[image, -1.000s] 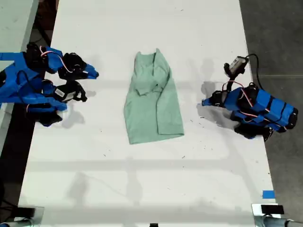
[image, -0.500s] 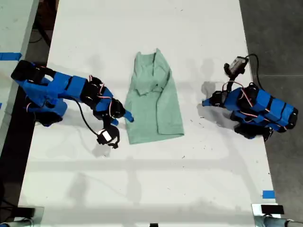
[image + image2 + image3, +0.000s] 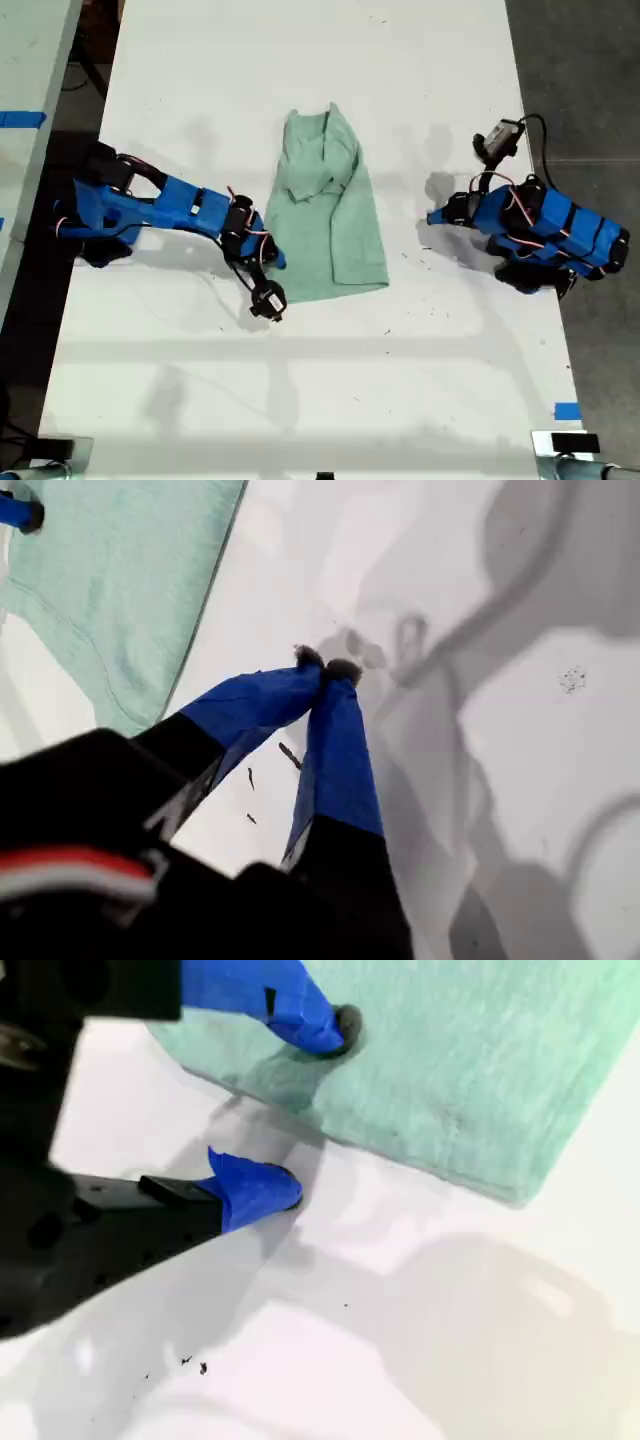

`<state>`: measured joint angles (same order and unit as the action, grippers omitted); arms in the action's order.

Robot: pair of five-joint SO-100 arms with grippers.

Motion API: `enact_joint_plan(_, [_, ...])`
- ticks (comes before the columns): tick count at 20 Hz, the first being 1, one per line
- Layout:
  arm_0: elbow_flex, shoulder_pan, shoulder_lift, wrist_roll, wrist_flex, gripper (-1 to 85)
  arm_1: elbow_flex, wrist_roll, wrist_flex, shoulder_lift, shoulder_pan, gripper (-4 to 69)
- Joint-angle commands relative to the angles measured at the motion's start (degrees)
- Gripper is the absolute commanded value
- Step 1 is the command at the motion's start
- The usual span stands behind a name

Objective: Fold t shirt

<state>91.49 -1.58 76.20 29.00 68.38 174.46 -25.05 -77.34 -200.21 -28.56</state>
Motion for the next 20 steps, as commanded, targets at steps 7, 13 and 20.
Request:
enact_joint_plan(7, [-4.8, 0.2, -4.5, -2.8, 8.5, -0.3, 3.1, -0.3, -0.3, -0.8, 1.0, 1.2])
enact_joint_plan(13, [-17.0, 1.0, 2.9, -7.5, 22.2, -0.3, 3.1, -0.3, -0.3, -0.8, 0.9, 1.2])
enact_joint_plan(20, [-35.1, 5.2, 0.2, -21.7, 22.1, -0.3, 3.1, -0.3, -0.3, -0.8, 0.4, 1.2])
